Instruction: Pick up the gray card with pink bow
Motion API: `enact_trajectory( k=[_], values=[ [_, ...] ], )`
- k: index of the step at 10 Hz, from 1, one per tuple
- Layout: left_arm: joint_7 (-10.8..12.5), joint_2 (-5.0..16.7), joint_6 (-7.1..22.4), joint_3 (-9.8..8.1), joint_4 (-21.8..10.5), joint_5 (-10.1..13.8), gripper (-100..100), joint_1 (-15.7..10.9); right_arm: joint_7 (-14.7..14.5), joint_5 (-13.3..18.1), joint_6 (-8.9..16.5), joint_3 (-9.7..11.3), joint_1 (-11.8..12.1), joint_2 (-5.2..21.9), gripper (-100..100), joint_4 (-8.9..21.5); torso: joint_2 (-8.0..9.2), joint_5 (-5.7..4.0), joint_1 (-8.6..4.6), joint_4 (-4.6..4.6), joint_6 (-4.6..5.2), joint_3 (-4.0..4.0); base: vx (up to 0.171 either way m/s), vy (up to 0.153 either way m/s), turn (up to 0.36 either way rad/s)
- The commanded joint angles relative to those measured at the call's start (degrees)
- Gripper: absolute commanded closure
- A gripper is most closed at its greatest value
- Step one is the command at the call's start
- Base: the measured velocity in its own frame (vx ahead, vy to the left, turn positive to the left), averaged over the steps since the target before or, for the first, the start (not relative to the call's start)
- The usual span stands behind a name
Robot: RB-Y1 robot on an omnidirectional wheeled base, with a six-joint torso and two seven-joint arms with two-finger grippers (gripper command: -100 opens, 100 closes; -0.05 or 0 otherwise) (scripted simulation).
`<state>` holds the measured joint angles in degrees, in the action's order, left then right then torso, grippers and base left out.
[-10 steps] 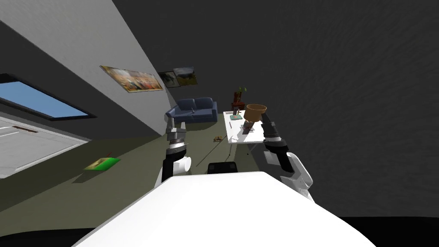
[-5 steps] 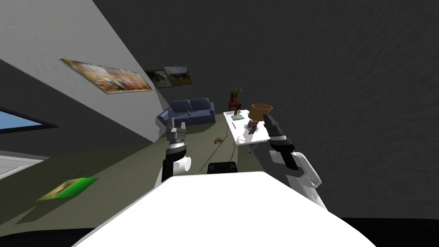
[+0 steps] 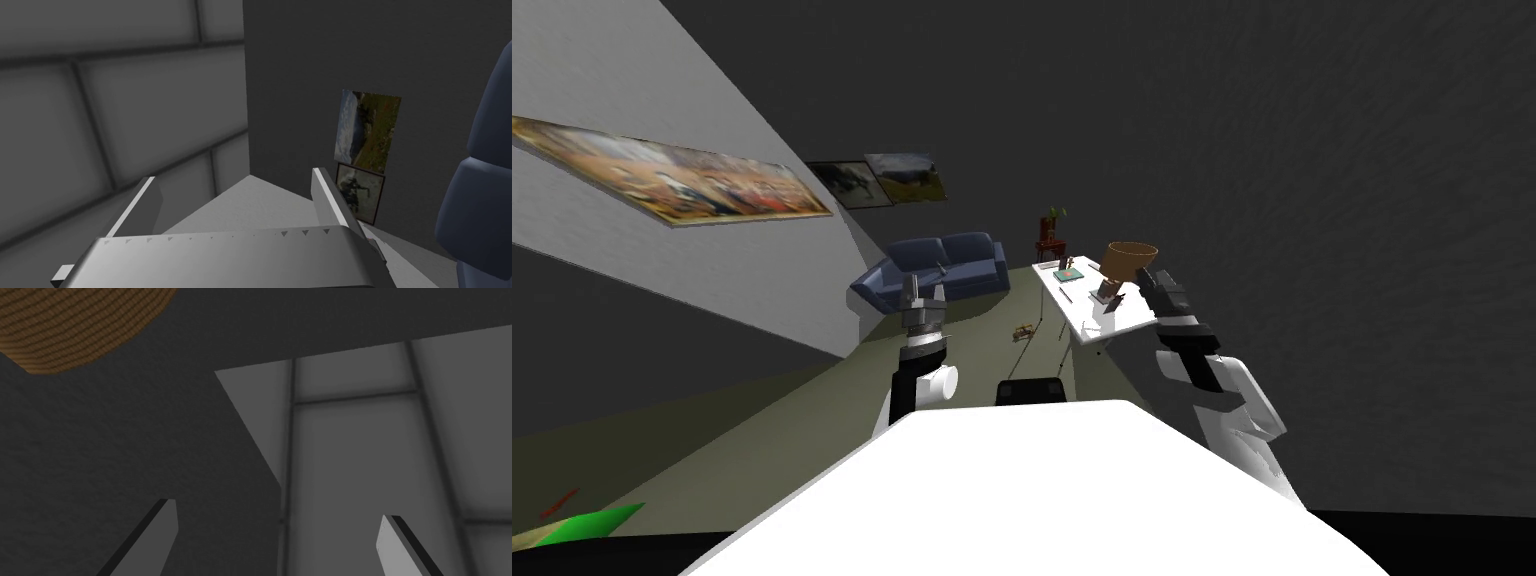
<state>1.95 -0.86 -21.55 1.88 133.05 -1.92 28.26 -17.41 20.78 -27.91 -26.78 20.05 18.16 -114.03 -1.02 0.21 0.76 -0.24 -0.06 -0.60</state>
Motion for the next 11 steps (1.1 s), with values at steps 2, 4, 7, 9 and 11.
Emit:
enact_trajectory(
  k=[2,4,7,9,11],
  values=[
    [0.0,0.0,0.0,0.00,0.0,0.0,0,0.0,-3.8,2.8,1.0,-4.8,-1.2,0.1,-100,3.8,0.07,-0.01,0.02,0.02,0.04,0.04,0.138,0.293,-0.267],
    [0.0,0.0,0.0,0.00,0.0,0.0,0,0.0,-5.9,4.0,1.5,-7.6,-1.8,0.0,-100,5.8,-0.13,0.02,0.02,-0.03,-0.02,-0.07,0.159,0.219,-0.150],
    [0.0,0.0,0.0,-0.01,0.0,0.0,0,0.0,-9.5,6.1,2.3,-12.5,-2.8,-0.6,-100,9.8,-0.33,-0.05,-0.31,-0.08,-0.02,-0.19,0.190,0.188,-0.197],
    [0.0,0.0,0.0,-0.02,0.0,0.0,0,0.0,-11.2,7.0,2.6,-15.1,-3.3,-1.1,-100,11.8,-0.41,-0.10,-0.46,-0.09,0.02,-0.23,0.197,0.164,-0.172],
    [0.0,0.0,0.0,-0.01,0.0,0.0,0,0.0,-14.4,8.5,3.4,-19.2,-4.1,-2.4,-100,15.4,-0.36,-0.10,-0.47,-0.08,0.00,-0.21,0.207,0.188,-0.168]
  ],
)
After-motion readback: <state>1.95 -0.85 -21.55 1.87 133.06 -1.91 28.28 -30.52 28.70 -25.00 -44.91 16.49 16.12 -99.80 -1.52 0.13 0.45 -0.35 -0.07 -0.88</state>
